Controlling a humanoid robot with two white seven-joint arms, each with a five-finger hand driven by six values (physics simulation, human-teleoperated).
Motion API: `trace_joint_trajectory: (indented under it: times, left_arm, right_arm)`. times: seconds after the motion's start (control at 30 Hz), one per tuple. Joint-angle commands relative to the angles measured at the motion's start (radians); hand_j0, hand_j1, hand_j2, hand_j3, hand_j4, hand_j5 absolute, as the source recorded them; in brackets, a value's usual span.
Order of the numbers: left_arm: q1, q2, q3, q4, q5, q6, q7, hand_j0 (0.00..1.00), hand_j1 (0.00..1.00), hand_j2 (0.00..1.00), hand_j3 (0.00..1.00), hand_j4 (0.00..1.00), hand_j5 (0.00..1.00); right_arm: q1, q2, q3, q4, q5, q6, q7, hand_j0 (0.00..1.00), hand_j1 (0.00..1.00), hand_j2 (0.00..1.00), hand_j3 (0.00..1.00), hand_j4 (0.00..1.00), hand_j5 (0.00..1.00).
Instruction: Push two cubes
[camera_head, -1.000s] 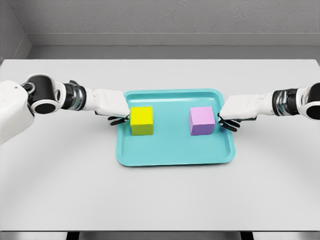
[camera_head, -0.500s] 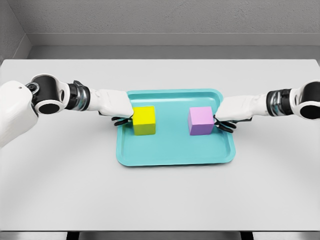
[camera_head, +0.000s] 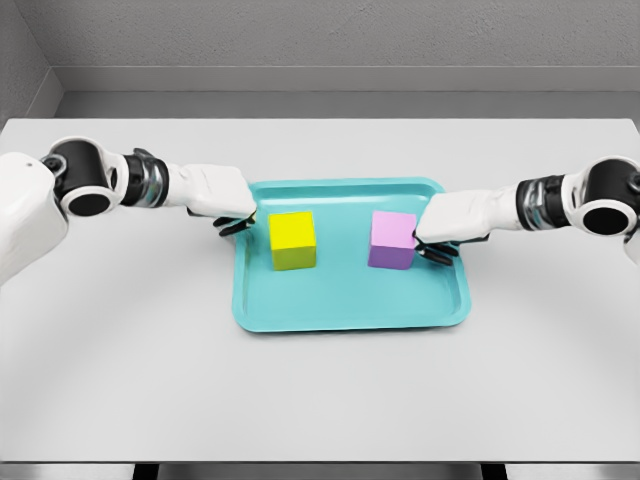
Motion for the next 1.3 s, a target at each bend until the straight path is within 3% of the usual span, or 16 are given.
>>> trace_joint_trajectory:
  times: [0.0, 0.23, 0.9, 1.2, 1.27]
  left_arm:
    - [0.0, -0.006, 0.026, 0.055, -0.011, 0.002, 0.0, 0.04, 0.04, 0.04, 0.04, 0.04, 0.04]
    - [0.0, -0.089, 0.021, 0.087, -0.083, 0.002, 0.0, 0.04, 0.04, 0.04, 0.04, 0.04, 0.04]
    - [0.002, -0.133, 0.012, 0.081, -0.083, 0.002, 0.0, 0.04, 0.04, 0.04, 0.04, 0.04, 0.04]
    - [0.002, -0.084, 0.026, 0.084, -0.079, 0.002, 0.0, 0.04, 0.04, 0.04, 0.04, 0.04, 0.04]
    - [0.002, -0.035, 0.025, 0.027, -0.069, 0.002, 0.0, 0.04, 0.04, 0.04, 0.04, 0.04, 0.04]
  right_arm:
    - [0.0, 0.003, 0.002, 0.001, 0.001, 0.001, -0.001, 0.0, 0.0, 0.0, 0.0, 0.0, 0.0]
    - [-0.009, 0.001, -0.001, 0.045, 0.007, 0.001, -0.001, 0.0, 0.0, 0.0, 0.0, 0.0, 0.0]
    - [-0.041, 0.079, 0.023, 0.154, 0.009, 0.001, -0.001, 0.0, 0.0, 0.0, 0.0, 0.0, 0.0]
    - [-0.051, 0.098, 0.031, 0.163, 0.011, 0.001, -0.001, 0.0, 0.0, 0.0, 0.0, 0.0, 0.0]
    - [-0.051, 0.105, 0.031, 0.163, 0.012, 0.001, -0.001, 0.0, 0.0, 0.0, 0.0, 0.0, 0.0]
